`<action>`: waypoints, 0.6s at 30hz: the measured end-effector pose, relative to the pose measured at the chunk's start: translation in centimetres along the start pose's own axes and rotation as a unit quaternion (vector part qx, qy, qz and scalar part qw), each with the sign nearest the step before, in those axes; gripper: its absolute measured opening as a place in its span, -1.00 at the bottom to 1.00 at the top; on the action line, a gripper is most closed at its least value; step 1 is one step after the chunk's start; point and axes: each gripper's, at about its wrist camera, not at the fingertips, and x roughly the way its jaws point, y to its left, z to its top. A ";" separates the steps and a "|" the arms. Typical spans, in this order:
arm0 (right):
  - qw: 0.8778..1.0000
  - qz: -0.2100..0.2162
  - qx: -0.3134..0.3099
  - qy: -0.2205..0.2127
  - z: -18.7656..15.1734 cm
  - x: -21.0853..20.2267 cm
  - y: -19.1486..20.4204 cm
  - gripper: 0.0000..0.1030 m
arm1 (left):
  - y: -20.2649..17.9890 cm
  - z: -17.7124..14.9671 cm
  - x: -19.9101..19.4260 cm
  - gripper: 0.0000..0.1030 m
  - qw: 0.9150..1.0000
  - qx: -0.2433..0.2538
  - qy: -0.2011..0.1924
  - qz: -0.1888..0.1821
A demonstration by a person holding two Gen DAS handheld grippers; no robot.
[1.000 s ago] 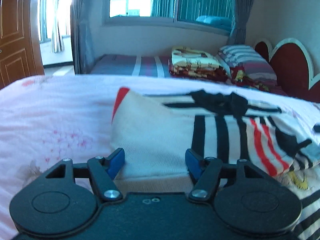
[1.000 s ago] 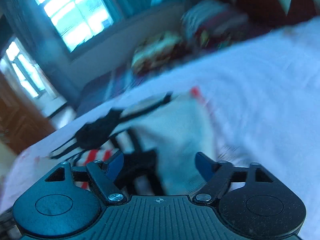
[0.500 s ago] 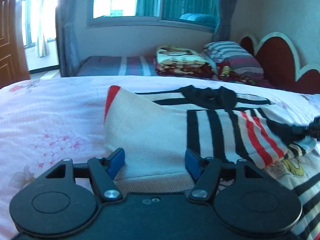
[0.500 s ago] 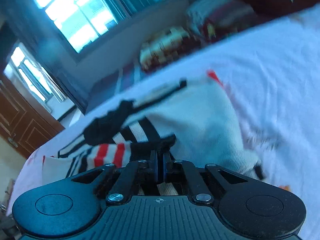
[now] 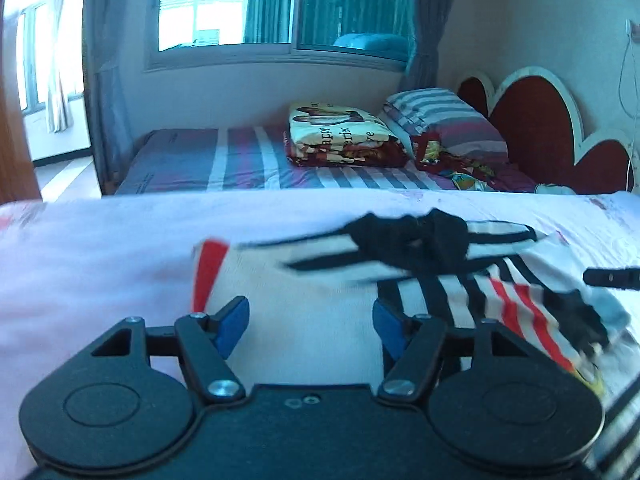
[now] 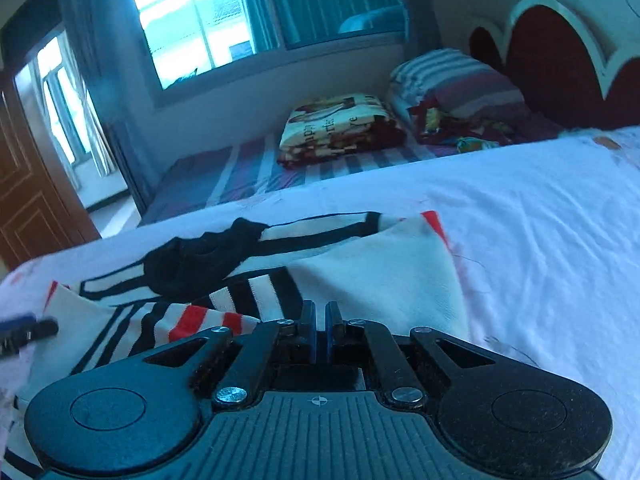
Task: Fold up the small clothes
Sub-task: 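Grasp the sweater side edge with the right gripper and fold it toward the center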
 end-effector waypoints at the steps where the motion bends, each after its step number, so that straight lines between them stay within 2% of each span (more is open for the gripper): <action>1: 1.000 -0.002 -0.003 0.003 0.1 0.8 0.4 -0.92 | 0.1 0.4 1.2 0.30 1.000 0.005 0.008 0.000; 4: 1.000 -0.012 -0.004 0.008 0.3 3.0 1.0 -0.92 | 0.9 0.7 4.0 0.30 1.000 0.011 0.022 0.018; 6: 0.999 -0.031 0.005 0.010 0.6 4.3 0.6 -0.92 | 2.2 0.3 6.1 0.35 0.996 0.016 0.049 0.068; 7: 0.999 -0.046 0.012 0.016 0.7 4.9 0.2 -0.92 | 3.4 0.1 6.8 0.37 0.996 -0.002 0.056 0.069; 8: 0.998 -0.055 0.020 0.024 0.8 5.5 -0.2 -0.92 | 4.6 -0.2 6.8 0.39 0.997 -0.027 0.045 0.051; 9: 0.998 -0.051 0.028 0.028 0.9 5.8 -0.7 -0.92 | 5.1 -0.2 6.6 0.38 0.998 -0.035 0.041 0.044; 11: 0.998 -0.046 0.023 0.023 1.0 5.4 -1.0 -0.92 | 5.2 0.0 5.8 0.37 0.997 -0.026 0.034 0.064; 13: 0.999 -0.039 0.017 0.018 1.0 4.7 -1.0 -0.92 | 5.9 0.0 4.2 0.29 0.996 -0.053 0.020 0.071; 15: 1.000 -0.011 0.022 0.015 0.9 3.9 -0.8 -0.92 | 5.8 0.0 2.3 0.29 0.996 -0.074 -0.005 0.054; 18: 0.999 0.036 0.016 0.017 0.5 3.6 0.6 -0.92 | 3.0 -0.3 0.6 0.32 0.998 -0.047 -0.023 0.032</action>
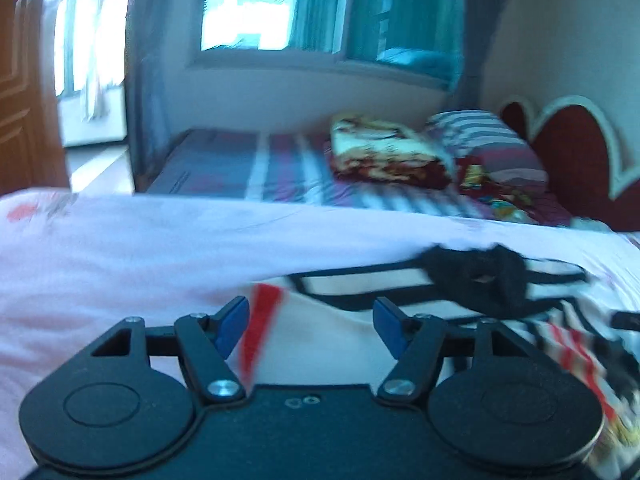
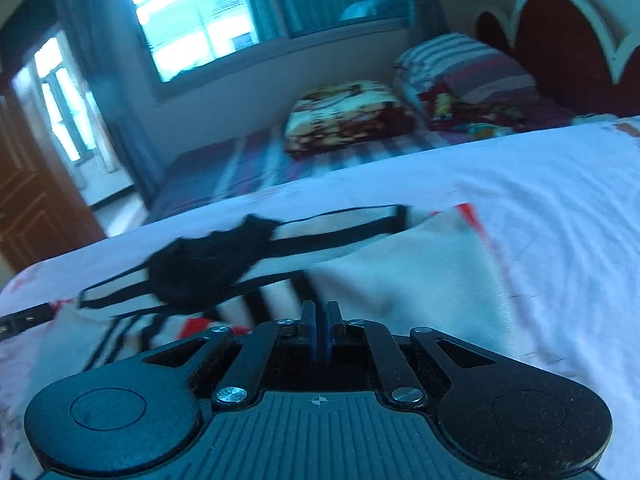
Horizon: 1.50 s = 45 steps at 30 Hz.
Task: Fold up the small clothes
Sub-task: 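Grasp the sweater side edge with the right gripper and fold it toward the center, then grasp the sweater hem with the left gripper while the right gripper grasps it too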
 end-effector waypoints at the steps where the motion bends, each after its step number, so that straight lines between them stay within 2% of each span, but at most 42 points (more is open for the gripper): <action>1: 1.000 0.016 -0.009 0.000 -0.2 0.1 0.9 -0.92 | -0.9 -0.3 -0.1 0.32 1.000 0.002 0.005 -0.017; 2: 0.999 0.030 -0.018 0.004 -0.4 0.4 1.8 -0.92 | -1.8 -0.7 0.1 0.32 1.000 0.011 0.012 -0.026; 5: 0.995 0.080 -0.051 0.037 -1.1 2.0 4.6 -0.92 | -4.1 -2.4 1.2 0.34 0.998 0.056 0.035 -0.018; 6: 0.992 0.079 -0.076 0.054 -1.5 2.7 5.5 -0.92 | -4.4 -2.9 1.7 0.37 0.996 0.072 0.048 -0.004; 7: 0.991 0.058 -0.100 0.064 -2.0 3.6 6.1 -0.93 | -4.5 -3.4 1.9 0.39 0.996 0.084 0.042 0.000; 9: 0.995 0.046 -0.071 0.053 -1.8 4.1 5.3 -0.94 | -3.5 -3.7 1.4 0.39 0.997 0.065 0.037 -0.004; 11: 0.998 0.017 -0.027 0.047 -0.9 3.6 3.6 -0.93 | -2.5 -3.7 0.8 0.39 0.997 0.069 0.036 0.009; 12: 0.999 0.006 -0.021 0.042 -0.8 3.1 3.0 -0.93 | -1.9 -3.9 0.5 0.39 0.996 0.071 0.037 0.025; 14: 0.998 0.009 -0.023 0.050 -0.9 2.2 1.9 -0.92 | -0.2 -4.1 -0.1 0.39 0.997 0.054 0.042 0.029; 15: 0.999 0.005 -0.026 0.046 -1.0 1.4 1.6 -0.92 | 0.4 -3.9 -0.7 0.32 0.997 0.044 0.043 0.045; 17: 0.999 0.008 -0.039 0.031 -1.4 -0.4 1.8 -0.92 | 0.5 -3.5 -3.0 0.34 0.998 0.034 0.012 0.054; 19: 0.998 0.034 -0.040 0.028 -2.2 -1.6 2.8 -0.92 | -0.6 -3.3 -4.8 0.34 0.999 0.012 -0.005 0.044; 21: 0.996 0.059 -0.062 0.030 -3.1 -2.0 4.5 -0.92 | -2.9 -3.8 -5.7 0.35 1.000 0.008 -0.005 0.016; 23: 0.992 0.070 -0.096 0.035 -4.3 -1.9 6.4 -0.92 | -6.1 -4.9 -5.6 0.37 0.999 0.047 0.002 0.003; 25: 0.989 0.059 -0.127 0.042 -5.4 -1.4 7.5 -0.92 | -8.2 -6.0 -4.7 0.39 0.997 0.079 0.012 0.017; 27: 0.988 0.034 -0.144 0.045 -5.7 -0.9 6.9 -0.92 | -7.4 -6.9 -3.8 0.41 0.996 0.070 0.035 0.032; 29: 0.990 -0.008 -0.134 0.036 -5.4 -1.2 4.9 -0.92 | -5.4 -7.1 -4.0 0.41 0.998 0.047 0.035 0.023; 31: 0.992 -0.036 -0.116 0.032 -5.0 -1.7 2.3 -0.92 | -4.6 -7.3 -4.5 0.42 0.995 0.071 0.036 0.065; 32: 0.993 -0.040 -0.110 0.033 -4.8 -1.9 1.4 -0.92 | -4.2 -7.6 -4.7 0.42 0.994 0.073 0.035 0.070; 34: 0.993 -0.028 -0.104 0.040 -4.5 -2.2 0.3 -0.92 | -3.4 -7.6 -5.0 0.42 0.996 0.056 0.035 0.061; 35: 0.994 -0.028 -0.100 0.039 -4.2 -2.5 0.1 -0.92 | -3.7 -7.4 -5.0 0.41 0.995 0.065 0.038 0.067; 37: 0.996 -0.012 -0.091 0.021 -3.9 -3.8 -0.2 -0.92 | -4.5 -7.1 -5.4 0.37 0.994 0.068 0.034 0.076; 38: 0.996 -0.007 -0.090 0.019 -4.0 -3.8 -0.4 -0.92 | -4.6 -7.0 -5.6 0.37 0.995 0.060 0.029 0.069; 39: 0.995 -0.010 -0.089 0.034 -4.2 -3.3 -0.7 -0.92 | -4.8 -7.2 -5.6 0.40 0.996 0.057 0.030 0.064; 40: 0.994 -0.016 -0.089 0.054 -4.5 -2.6 -1.3 -0.92 | -5.1 -7.4 -5.1 0.41 0.994 0.068 0.041 0.075; 42: 0.996 -0.001 -0.074 0.051 -4.0 -3.5 -2.0 -0.92 | -5.3 -7.5 -4.7 0.42 0.993 0.072 0.045 0.084; 45: 0.999 -0.002 -0.047 0.006 -2.8 -6.2 -3.7 -0.92 | -4.9 -6.9 -5.8 0.39 0.995 0.053 0.027 0.086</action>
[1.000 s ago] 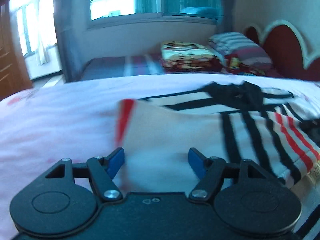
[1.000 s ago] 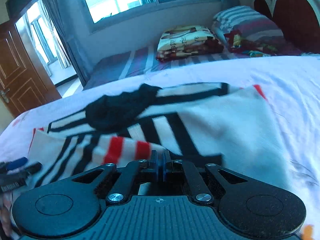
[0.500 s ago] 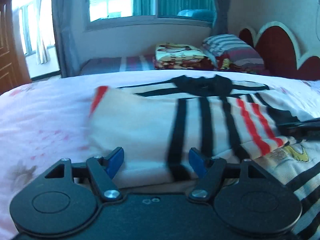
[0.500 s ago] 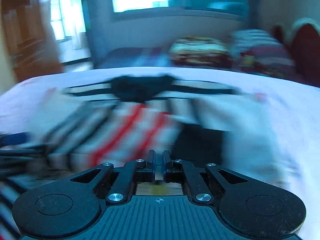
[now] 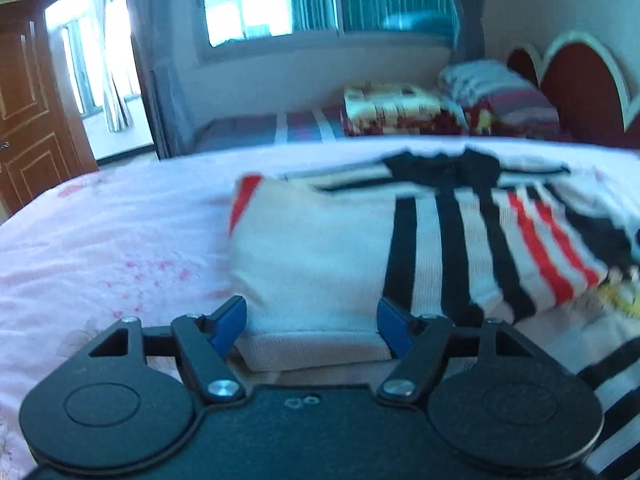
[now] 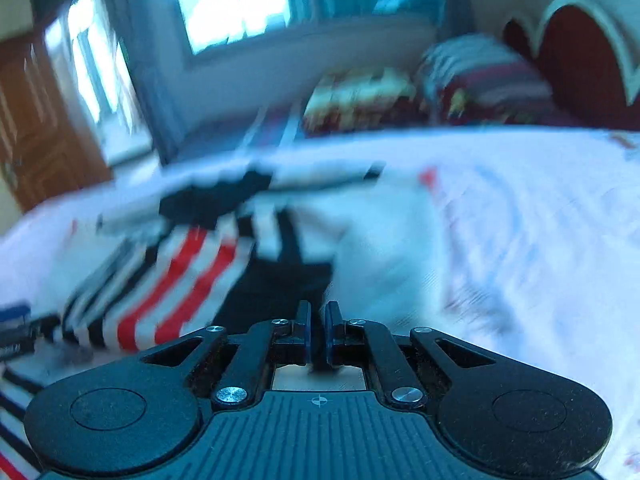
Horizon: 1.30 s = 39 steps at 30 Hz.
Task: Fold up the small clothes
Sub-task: 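Grasp the sweater hem with the left gripper while the right gripper grasps it too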
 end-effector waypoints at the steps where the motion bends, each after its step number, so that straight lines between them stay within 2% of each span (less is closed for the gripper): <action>1: 1.000 -0.002 0.014 -0.011 0.3 -0.7 -1.0 -0.92 | 0.1 -0.1 -0.2 0.39 1.000 -0.001 -0.001 0.002; 4: 0.998 -0.032 0.044 -0.032 0.9 -1.9 -4.4 -0.92 | 0.2 -0.8 0.5 0.44 1.000 0.007 0.021 0.012; 6: 0.999 -0.012 0.051 -0.011 0.9 -1.5 -6.1 -0.92 | 0.3 -1.1 0.7 0.52 1.000 0.000 0.017 0.015; 7: 0.999 0.010 0.046 0.017 0.7 -0.9 -6.6 -0.92 | 0.5 -1.1 0.7 0.52 1.000 -0.008 0.018 0.016; 8: 0.999 0.013 0.026 0.038 0.2 -0.2 -6.6 -0.92 | 0.5 -0.9 0.6 0.52 1.000 -0.015 0.020 0.019; 10: 0.999 -0.009 -0.015 0.035 0.1 -0.5 -6.5 -0.92 | 0.3 -0.7 -0.4 0.48 0.999 -0.023 0.009 0.028; 12: 1.000 -0.011 0.012 0.009 1.0 -1.9 -7.0 -0.92 | 0.1 -0.7 -1.5 0.48 0.999 -0.024 0.003 0.042; 15: 1.000 0.011 -0.002 -0.026 1.7 -3.0 -6.2 -0.92 | -0.1 -1.3 -2.4 0.48 0.999 -0.019 0.005 0.045; 16: 1.000 0.022 -0.013 -0.013 1.6 -2.3 -5.9 -0.92 | -0.2 -1.6 -2.1 0.48 0.999 -0.014 0.018 0.048; 18: 0.998 -0.002 -0.036 0.056 0.6 0.8 -5.5 -0.93 | -0.4 -2.3 -0.9 0.52 0.997 -0.005 0.057 0.058; 19: 0.999 -0.005 -0.038 0.037 0.1 0.9 -5.6 -0.92 | -0.2 -2.4 -1.0 0.53 0.997 -0.013 0.047 0.056; 22: 0.999 -0.002 -0.017 0.047 0.6 0.1 -5.9 -0.92 | 0.4 -2.0 -0.9 0.54 0.996 -0.031 0.061 0.052; 25: 0.999 0.001 -0.011 0.031 0.4 -1.9 -5.8 -0.91 | 0.1 -2.0 -1.8 0.51 0.996 -0.014 0.065 0.065; 27: 0.999 0.000 -0.011 0.035 -0.5 -3.4 -5.6 -0.91 | 0.2 -2.6 -3.0 0.52 0.996 -0.013 0.065 0.058; 28: 0.999 0.002 -0.009 0.039 -1.2 -4.2 -5.5 -0.76 | 0.3 -3.0 -3.7 0.52 0.996 -0.013 0.065 0.054; 29: 0.999 0.002 -0.006 0.043 -1.8 -5.0 -5.5 -0.10 | 0.3 -3.4 -4.4 0.51 0.996 -0.011 0.069 0.048; 30: 0.999 -0.001 -0.003 0.042 -2.7 -6.0 -5.4 0.28 | 0.4 -4.0 -5.1 0.39 0.997 -0.009 0.072 0.033; 31: 0.999 -0.004 -0.002 0.033 -3.5 -7.3 -5.3 0.46 | 0.7 -4.5 -6.0 0.18 0.997 -0.012 0.068 0.026; 32: 1.000 0.003 -0.003 0.026 -4.4 -8.6 -5.2 0.44 | 1.1 -5.1 -6.8 -0.49 0.997 -0.016 0.068 0.015; 33: 1.000 0.010 0.000 0.026 -5.1 -9.7 -5.1 0.24 | 1.7 -5.6 -7.7 -0.89 0.997 -0.023 0.072 0.006; 34: 0.999 0.026 0.012 0.034 -5.9 -10.8 -5.0 -0.27 | 2.3 -6.1 -8.7 -0.92 0.997 -0.034 0.070 -0.004; 35: 0.998 0.038 0.029 0.048 -6.7 -11.7 -5.1 -0.69 | 3.1 -6.6 -9.9 -0.91 0.997 -0.046 0.063 -0.014; 36: 0.996 0.045 0.048 0.060 -7.4 -12.5 -5.2 -0.78 | 3.8 -7.1 -11.2 -0.91 0.997 -0.053 0.055 -0.016; 38: 0.993 0.056 0.073 0.075 -9.1 -14.6 -5.3 -0.78 | 5.5 -8.1 -13.4 -0.83 0.996 -0.064 0.054 -0.024; 39: 0.992 0.059 0.083 0.080 -9.9 -15.8 -5.4 -0.78 | 6.4 -8.7 -14.4 -0.31 0.995 -0.074 0.059 -0.031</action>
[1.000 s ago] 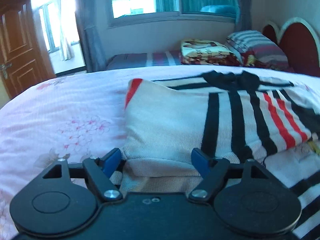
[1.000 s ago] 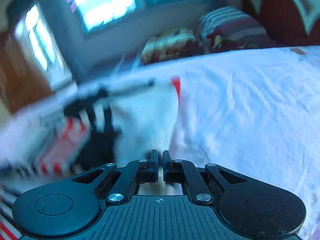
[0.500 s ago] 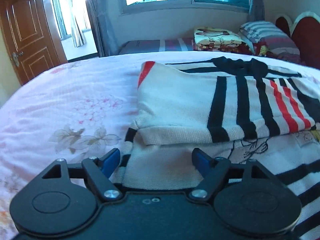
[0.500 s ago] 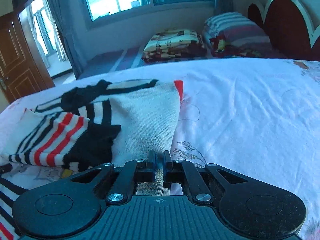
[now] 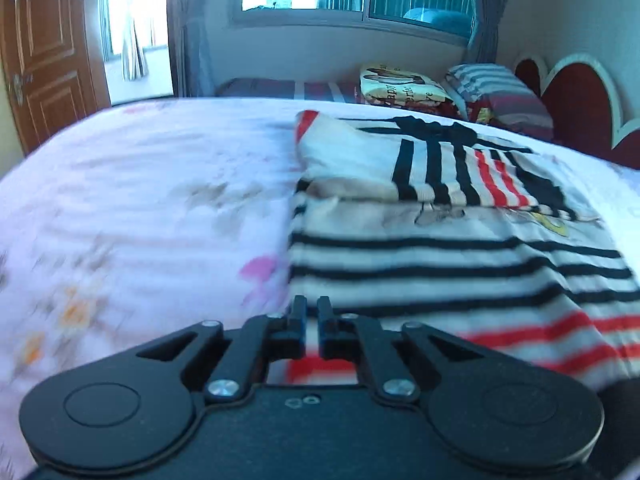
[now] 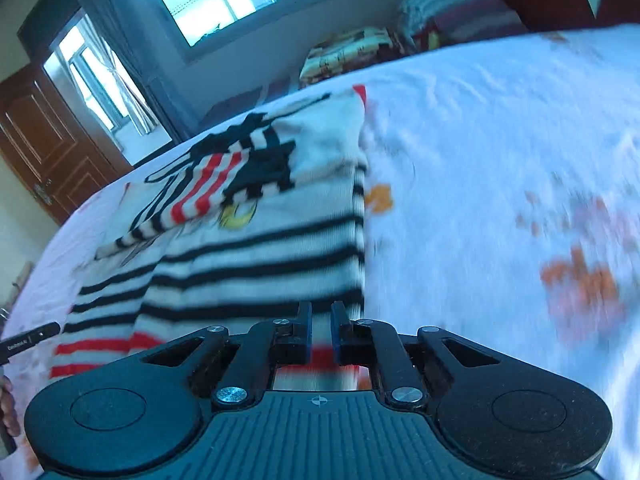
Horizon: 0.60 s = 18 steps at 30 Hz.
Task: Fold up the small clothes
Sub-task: 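Lift the held hem with both grippers and fold it over toward the collar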
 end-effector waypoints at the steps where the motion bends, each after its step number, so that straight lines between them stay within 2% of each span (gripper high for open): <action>1: 1.000 -0.002 0.008 0.005 -0.9 -0.9 0.0 -0.69 | 0.9 -0.7 -1.0 0.07 1.000 -0.012 0.006 -0.006; 2: 1.000 -0.002 0.017 0.011 -1.8 -1.8 -0.1 -0.44 | 1.7 -1.5 -2.1 0.75 1.000 -0.024 0.005 -0.013; 3: 1.000 -0.005 0.025 0.014 -2.7 -2.8 -0.2 -0.30 | 2.3 -2.2 -3.1 0.80 0.999 -0.032 0.001 -0.029; 4: 0.999 -0.005 0.034 0.013 -3.6 -3.9 -0.4 -0.19 | 2.7 -2.9 -3.9 0.71 0.998 -0.033 0.007 -0.051; 6: 0.998 -0.001 0.055 0.017 -5.2 -5.5 -0.7 -0.19 | 3.1 -4.0 -4.5 0.32 0.995 -0.037 0.038 -0.079; 9: 0.995 0.008 0.098 0.020 -7.4 -6.9 -1.1 -0.19 | 3.8 -5.8 -4.6 0.14 0.983 -0.084 0.072 -0.143; 12: 0.988 0.030 0.149 0.028 -9.2 -7.4 -1.8 -0.19 | 4.1 -7.0 -4.6 0.14 0.975 -0.116 0.083 -0.173; 15: 0.983 0.044 0.179 0.022 -10.1 -7.7 -2.0 -0.19 | 4.6 -7.6 -4.3 0.14 0.959 -0.159 0.095 -0.215; 18: 0.979 0.059 0.195 0.023 -10.1 -7.4 -1.8 -0.19 | 4.3 -7.7 -3.2 0.12 0.951 -0.175 0.099 -0.236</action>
